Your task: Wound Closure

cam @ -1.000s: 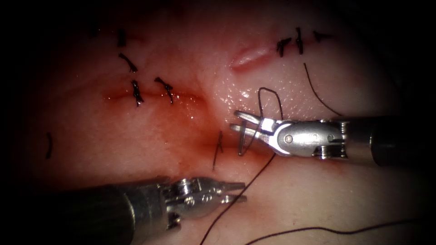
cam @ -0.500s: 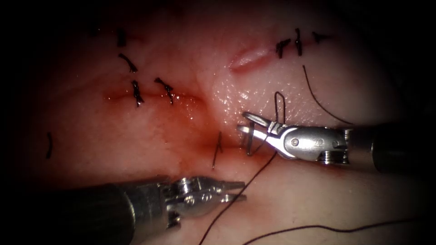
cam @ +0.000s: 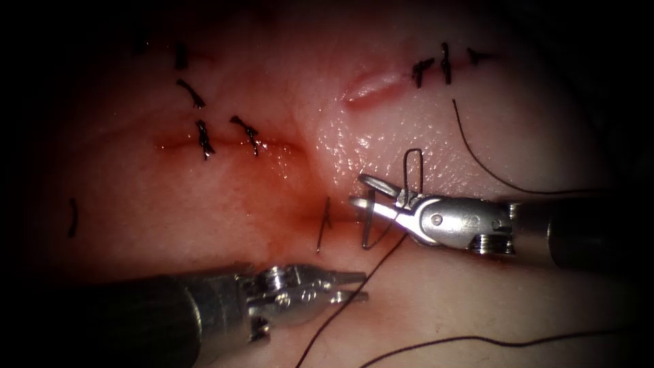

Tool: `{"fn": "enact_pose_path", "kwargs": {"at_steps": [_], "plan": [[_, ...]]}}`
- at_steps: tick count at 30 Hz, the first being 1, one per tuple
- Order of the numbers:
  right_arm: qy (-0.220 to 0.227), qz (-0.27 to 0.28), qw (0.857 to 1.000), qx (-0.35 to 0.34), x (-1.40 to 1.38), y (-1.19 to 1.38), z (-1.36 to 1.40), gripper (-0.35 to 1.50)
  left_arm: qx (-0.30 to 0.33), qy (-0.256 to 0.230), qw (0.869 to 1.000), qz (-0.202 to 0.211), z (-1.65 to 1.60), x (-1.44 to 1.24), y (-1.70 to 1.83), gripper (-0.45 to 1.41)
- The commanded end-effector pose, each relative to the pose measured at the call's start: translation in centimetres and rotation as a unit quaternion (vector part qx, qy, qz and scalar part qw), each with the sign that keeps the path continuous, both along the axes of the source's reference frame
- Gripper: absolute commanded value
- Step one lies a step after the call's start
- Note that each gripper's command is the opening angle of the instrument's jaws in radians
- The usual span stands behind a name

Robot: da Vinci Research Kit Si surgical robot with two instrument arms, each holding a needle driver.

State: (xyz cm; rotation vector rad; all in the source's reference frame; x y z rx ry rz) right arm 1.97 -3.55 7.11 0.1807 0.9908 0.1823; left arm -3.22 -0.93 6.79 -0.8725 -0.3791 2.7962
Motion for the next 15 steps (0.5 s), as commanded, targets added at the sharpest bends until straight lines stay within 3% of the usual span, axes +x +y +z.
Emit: {"fn": "enact_pose_path", "kwargs": {"at_steps": [1,15], "plan": [[0.003,-0.003,1.0,-0.001,0.11,-0.03,0.03,-0.35,0.0,-0.001,1.0,0.0,0.05,-0.06,0.01,0.12],[0.005,-0.02,1.0,0.007,0.13,-0.28,0.04,-0.35,0.001,-0.002,1.0,0.001,0.04,-0.04,0.02,0.12]]}}
